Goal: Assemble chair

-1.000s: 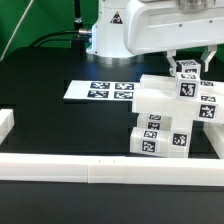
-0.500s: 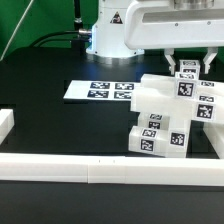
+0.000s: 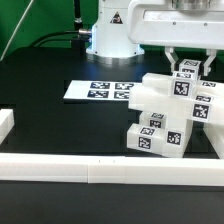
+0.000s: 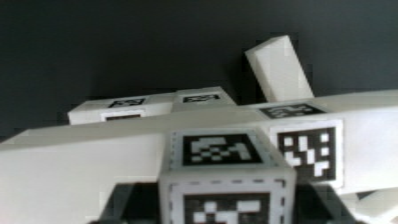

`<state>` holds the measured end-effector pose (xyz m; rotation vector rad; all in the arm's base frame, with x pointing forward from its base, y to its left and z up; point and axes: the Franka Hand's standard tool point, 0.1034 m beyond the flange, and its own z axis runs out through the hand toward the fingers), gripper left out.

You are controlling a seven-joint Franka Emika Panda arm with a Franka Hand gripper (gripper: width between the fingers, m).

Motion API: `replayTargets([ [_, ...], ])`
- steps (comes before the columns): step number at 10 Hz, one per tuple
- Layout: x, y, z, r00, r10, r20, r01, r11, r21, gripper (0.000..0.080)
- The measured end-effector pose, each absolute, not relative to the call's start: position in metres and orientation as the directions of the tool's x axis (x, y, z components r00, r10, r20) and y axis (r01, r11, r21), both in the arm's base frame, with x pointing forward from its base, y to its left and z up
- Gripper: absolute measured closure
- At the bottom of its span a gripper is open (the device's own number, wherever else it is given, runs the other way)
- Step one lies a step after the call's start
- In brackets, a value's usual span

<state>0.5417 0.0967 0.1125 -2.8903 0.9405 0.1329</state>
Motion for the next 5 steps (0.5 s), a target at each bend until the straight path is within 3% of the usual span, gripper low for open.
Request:
replayTargets([
  [5, 0.5414, 0.1079, 0.1127, 0.554, -0.824, -0.119, -0.832, -0.553, -0.043, 0.0515],
])
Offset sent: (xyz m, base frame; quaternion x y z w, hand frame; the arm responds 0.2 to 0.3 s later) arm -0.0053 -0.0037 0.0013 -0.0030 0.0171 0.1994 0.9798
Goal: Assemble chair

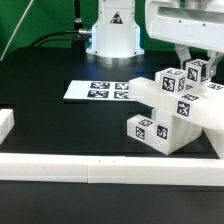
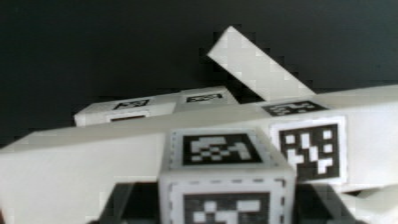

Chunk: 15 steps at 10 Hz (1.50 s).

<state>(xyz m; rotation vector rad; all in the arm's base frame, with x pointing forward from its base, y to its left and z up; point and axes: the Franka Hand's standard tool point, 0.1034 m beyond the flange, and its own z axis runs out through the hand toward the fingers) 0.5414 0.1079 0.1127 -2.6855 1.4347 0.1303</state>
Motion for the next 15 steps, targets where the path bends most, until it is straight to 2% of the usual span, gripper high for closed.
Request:
replayTargets([
  [2, 0.5417, 0.1088, 0.1123, 0.523, -0.843, -0.124, -0.852, -0.522, -0.042, 0.0515],
  [3, 0.5416, 0.1087, 0.1120, 0.543, -0.831, -0.123, -0.839, -0.542, -0.044, 0.0411],
  [4, 0.5400, 0.1098, 0.1122, 0.568, -0.812, -0.134, -0.822, -0.569, -0.032, 0.0271],
  [5, 0.5411, 0.1126, 0.1142, 0.588, -0.794, -0.154, -0.805, -0.593, -0.015, 0.0189],
  [7, 0.5426, 0.1129, 0.1135, 0.710, -0.688, -0.149, -0.700, -0.713, -0.040, 0.0157],
  [10, 0.5426, 0.1125, 0.1133, 0.846, -0.515, -0.137, -0.527, -0.847, -0.071, 0.0150],
  [11, 0.5424, 0.1124, 0.1133, 0.867, -0.479, -0.134, -0.491, -0.868, -0.073, 0.0150],
  [13, 0.5426, 0.1132, 0.1153, 0.957, -0.261, -0.123, -0.268, -0.962, -0.044, 0.0150],
  [15, 0.5445, 0.1119, 0.1155, 0.988, -0.114, -0.109, -0.120, -0.992, -0.050, 0.0150],
])
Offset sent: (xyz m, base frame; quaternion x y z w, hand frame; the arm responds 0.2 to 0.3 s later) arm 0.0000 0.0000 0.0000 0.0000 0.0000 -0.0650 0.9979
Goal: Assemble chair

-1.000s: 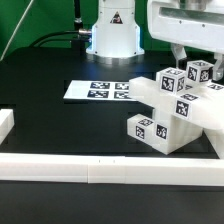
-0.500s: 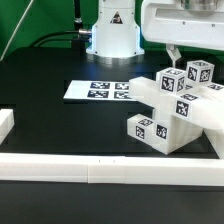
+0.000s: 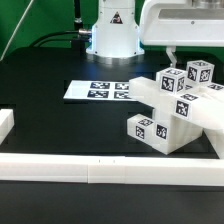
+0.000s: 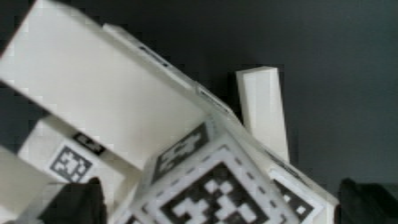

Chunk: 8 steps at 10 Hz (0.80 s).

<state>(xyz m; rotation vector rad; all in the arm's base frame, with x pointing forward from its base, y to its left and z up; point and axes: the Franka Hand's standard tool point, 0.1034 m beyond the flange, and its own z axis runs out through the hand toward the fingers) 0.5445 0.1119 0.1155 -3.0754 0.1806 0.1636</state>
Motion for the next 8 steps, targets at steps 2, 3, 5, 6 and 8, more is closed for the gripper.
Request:
replayTargets([
  [2, 0.5445, 0.1112, 0.1153, 0.995, 0.011, -0.102, 0.005, -0.998, -0.062, 0.0150],
  [3, 0.5445, 0.1112, 0.1153, 0.993, 0.058, -0.099, 0.051, -0.997, -0.064, 0.0150],
  [5, 0.5437, 0.1149, 0.1149, 0.964, 0.250, -0.089, 0.247, -0.968, -0.039, 0.0150],
  [6, 0.5435, 0.1155, 0.1145, 0.962, 0.258, -0.089, 0.256, -0.966, -0.038, 0.0163],
  [8, 0.5436, 0.1147, 0.1145, 0.963, 0.256, -0.089, 0.254, -0.967, -0.037, 0.0334],
])
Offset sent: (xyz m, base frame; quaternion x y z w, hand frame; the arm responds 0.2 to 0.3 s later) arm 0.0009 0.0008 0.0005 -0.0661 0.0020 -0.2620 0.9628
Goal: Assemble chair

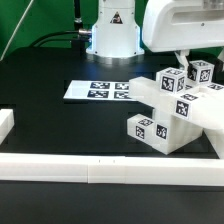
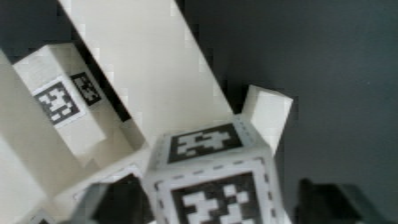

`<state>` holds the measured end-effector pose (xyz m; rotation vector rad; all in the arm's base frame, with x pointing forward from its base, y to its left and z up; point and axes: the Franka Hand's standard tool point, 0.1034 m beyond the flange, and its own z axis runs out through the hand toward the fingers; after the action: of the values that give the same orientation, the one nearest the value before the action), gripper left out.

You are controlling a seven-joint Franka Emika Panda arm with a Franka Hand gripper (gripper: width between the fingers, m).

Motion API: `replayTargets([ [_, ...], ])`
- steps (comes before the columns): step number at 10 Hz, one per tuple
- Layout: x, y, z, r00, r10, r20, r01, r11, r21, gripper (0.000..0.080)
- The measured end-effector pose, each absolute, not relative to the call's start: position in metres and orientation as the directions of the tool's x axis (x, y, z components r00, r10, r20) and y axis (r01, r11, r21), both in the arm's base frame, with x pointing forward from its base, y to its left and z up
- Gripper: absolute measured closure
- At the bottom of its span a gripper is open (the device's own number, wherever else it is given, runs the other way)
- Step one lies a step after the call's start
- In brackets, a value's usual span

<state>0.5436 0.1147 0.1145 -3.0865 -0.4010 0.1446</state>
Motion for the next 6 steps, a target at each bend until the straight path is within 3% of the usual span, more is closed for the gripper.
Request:
replayTargets([
  [1, 0.5437, 0.1146, 0.1145, 0.963, 0.255, -0.088, 0.253, -0.967, -0.037, 0.0515],
  [4, 0.5436, 0.1149, 0.1145, 0.976, 0.198, -0.090, 0.196, -0.980, -0.034, 0.0516],
  [6, 0.5439, 0.1157, 0.1147, 0.995, 0.032, -0.093, 0.030, -0.999, -0.023, 0.0516],
])
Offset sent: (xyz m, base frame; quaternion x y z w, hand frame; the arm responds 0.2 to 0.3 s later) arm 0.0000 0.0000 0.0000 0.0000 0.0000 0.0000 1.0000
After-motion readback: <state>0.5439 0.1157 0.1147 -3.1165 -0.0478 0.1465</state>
